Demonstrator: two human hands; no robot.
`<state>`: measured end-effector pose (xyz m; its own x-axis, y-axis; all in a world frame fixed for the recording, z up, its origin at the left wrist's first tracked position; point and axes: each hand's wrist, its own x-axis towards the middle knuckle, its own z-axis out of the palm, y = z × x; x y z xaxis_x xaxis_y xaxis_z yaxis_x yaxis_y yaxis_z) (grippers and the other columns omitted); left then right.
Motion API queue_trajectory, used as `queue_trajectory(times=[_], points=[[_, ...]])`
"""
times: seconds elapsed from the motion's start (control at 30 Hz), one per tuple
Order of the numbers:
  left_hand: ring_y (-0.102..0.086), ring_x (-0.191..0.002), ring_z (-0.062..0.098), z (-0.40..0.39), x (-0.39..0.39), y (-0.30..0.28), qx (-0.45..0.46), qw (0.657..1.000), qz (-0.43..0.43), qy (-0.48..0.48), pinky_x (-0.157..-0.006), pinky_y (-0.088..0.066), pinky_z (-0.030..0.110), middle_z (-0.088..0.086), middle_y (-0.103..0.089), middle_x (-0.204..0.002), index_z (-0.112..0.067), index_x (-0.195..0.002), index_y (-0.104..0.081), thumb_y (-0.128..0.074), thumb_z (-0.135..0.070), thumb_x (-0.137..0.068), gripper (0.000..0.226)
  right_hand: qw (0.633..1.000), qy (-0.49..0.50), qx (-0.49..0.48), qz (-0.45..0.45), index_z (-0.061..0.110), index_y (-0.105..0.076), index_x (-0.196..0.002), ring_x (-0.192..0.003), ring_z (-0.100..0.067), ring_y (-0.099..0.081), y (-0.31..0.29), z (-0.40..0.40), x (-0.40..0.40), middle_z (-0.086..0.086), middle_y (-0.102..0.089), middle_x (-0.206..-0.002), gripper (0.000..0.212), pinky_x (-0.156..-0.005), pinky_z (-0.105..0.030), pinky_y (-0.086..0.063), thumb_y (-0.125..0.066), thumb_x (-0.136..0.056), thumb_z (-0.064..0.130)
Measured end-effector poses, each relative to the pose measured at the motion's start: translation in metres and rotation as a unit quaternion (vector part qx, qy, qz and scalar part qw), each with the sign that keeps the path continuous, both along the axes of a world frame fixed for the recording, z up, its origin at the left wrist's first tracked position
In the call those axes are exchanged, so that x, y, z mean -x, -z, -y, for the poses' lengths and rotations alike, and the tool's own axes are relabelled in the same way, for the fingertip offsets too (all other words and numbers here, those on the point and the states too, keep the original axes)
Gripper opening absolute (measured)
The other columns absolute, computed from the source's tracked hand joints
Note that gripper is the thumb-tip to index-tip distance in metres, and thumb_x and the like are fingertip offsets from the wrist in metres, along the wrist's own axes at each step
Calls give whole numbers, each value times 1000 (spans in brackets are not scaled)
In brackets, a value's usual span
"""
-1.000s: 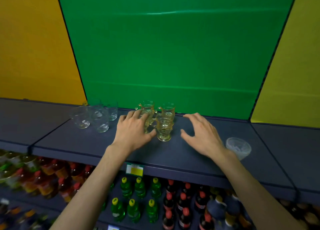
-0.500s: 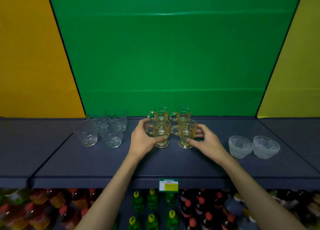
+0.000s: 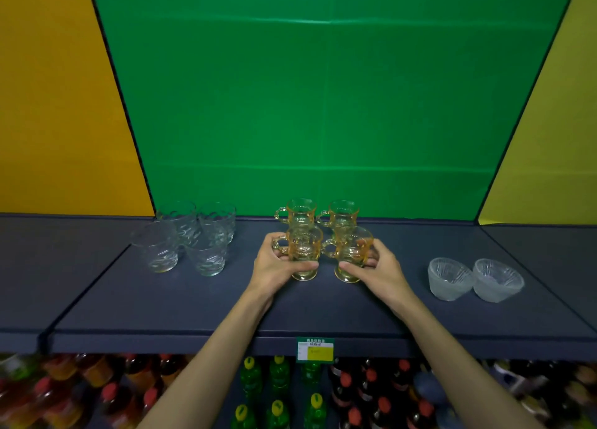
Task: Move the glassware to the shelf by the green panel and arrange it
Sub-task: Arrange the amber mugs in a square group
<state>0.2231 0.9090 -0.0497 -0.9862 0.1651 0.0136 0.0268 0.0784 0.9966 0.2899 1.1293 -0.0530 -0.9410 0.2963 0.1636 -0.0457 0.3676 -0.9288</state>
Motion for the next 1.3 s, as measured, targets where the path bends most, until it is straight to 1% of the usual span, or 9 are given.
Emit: queue_trajectory(times=[0.27, 0.43, 0.53, 0.63, 0.77, 0.87, 0.97, 1.07, 1.3], points=[[-74, -80, 1, 10, -28, 1, 61, 997, -26, -37, -84, -58, 26, -8, -78, -92, -23, -108, -57, -103, -26, -45, 77, 999, -3, -26, -22, 34, -63, -106, -100, -7, -69, 12, 4, -20, 12, -75, -103, 55, -95, -36, -54, -89, -60, 52], [-72, -82, -3, 14, -38, 8, 89, 994, -57, -37, -78, -56, 17, -10, -77, -94, -24, -108, -57, -103, -27, -45, 78, 999, -6, -30, -36, 35, -63, -109, -102, -6, -68, 16, 7, -31, 14, -75, -105, 55, -99, -34, -51, -90, -62, 46], [-70, -84, -6, 22, -37, 16, 124, 989, -82, -17, -88, -57, 26, -10, -77, -93, -26, -109, -55, -103, -25, -45, 80, 997, -11, -64, -29, 36, -62, -107, -101, -4, -67, 18, 10, -36, 18, -73, -103, 53, -94, -30, -52, -88, -62, 43], [-71, -88, -3, 29, -32, 20, 156, 983, -95, 0, -96, -55, 37, -10, -78, -89, -30, -109, -53, -102, -32, -43, 82, 996, -11, -89, -23, 35, -66, -101, -94, 3, -67, 18, 11, -40, 20, -74, -96, 43, -87, -23, -52, -89, -64, 34], [-69, -94, -2, 30, -31, 21, 176, 979, -100, -10, -100, -51, 39, -14, -77, -85, -33, -107, -54, -101, -39, -42, 81, 994, -5, -108, -25, 35, -66, -99, -91, 7, -65, 17, 11, -41, 20, -73, -93, 41, -77, -6, -45, -90, -66, 31], [-66, -89, -11, 28, -34, 21, 181, 978, -106, -19, -94, -51, 32, -16, -76, -85, -33, -106, -54, -101, -40, -42, 80, 993, -2, -113, -24, 36, -66, -98, -89, 9, -63, 17, 12, -41, 20, -72, -92, 40, -73, -2, -42, -90, -67, 31], [-63, -83, -18, 26, -36, 19, 187, 976, -110, -26, -78, -46, 16, -15, -75, -85, -30, -104, -53, -102, -38, -43, 78, 993, 4, -117, -22, 36, -65, -95, -88, 9, -63, 17, 12, -42, 20, -72, -90, 39, -72, -2, -42, -90, -66, 31], [-63, -81, -20, 25, -37, 18, 192, 974, -115, -31, -70, -40, 3, -17, -74, -85, -29, -103, -53, -102, -36, -43, 78, 993, 6, -120, -17, 33, -67, -100, -88, 8, -64, 18, 12, -42, 20, -73, -92, 40, -73, -4, -43, -90, -67, 31], [-63, -83, -18, 26, -39, 18, 189, 975, -116, -29, -75, -44, 11, -17, -74, -87, -29, -105, -52, -102, -35, -44, 79, 993, 11, -119, -5, 31, -66, -104, -91, 8, -63, 17, 13, -42, 19, -72, -95, 43, -74, -5, -43, -90, -68, 33]])
